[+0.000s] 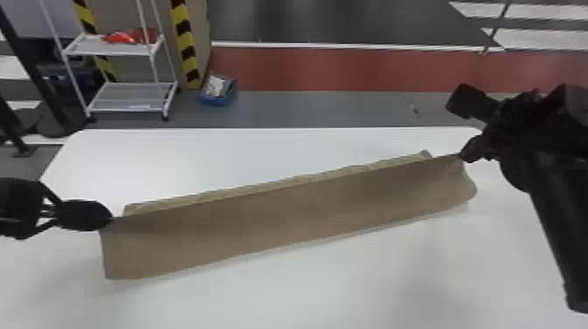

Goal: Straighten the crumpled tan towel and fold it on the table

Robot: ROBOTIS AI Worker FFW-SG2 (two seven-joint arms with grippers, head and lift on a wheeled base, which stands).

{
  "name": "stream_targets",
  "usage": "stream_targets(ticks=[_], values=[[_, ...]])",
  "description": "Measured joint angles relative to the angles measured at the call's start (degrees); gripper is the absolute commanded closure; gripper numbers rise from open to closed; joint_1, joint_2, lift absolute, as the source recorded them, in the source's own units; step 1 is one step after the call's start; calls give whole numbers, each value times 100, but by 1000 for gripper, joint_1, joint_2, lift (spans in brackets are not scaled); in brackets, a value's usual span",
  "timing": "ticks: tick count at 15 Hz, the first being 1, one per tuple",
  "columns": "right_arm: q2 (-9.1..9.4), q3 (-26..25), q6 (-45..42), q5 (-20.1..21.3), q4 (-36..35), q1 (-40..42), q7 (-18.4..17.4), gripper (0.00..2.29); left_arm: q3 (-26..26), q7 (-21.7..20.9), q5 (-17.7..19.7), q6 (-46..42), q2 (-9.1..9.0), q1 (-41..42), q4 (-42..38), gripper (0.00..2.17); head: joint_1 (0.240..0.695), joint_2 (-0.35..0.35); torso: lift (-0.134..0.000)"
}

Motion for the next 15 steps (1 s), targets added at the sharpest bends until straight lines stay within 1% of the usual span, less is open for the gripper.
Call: stream_targets(ticks=[2, 9, 15], values=[[24, -25, -60, 33, 90, -52, -76, 1325, -3, 44, -4, 1, 24, -107, 85, 2148, 695, -31, -123], [221, -31, -155, 225, 400, -247, -212, 1325, -263, 166, -169, 2, -43, -522, 430, 2148, 695, -24, -123], [262, -104, -230, 324, 652, -408, -383, 1325, -306, 308, -270, -6, -2, -728, 708, 2148, 695, -18, -123]])
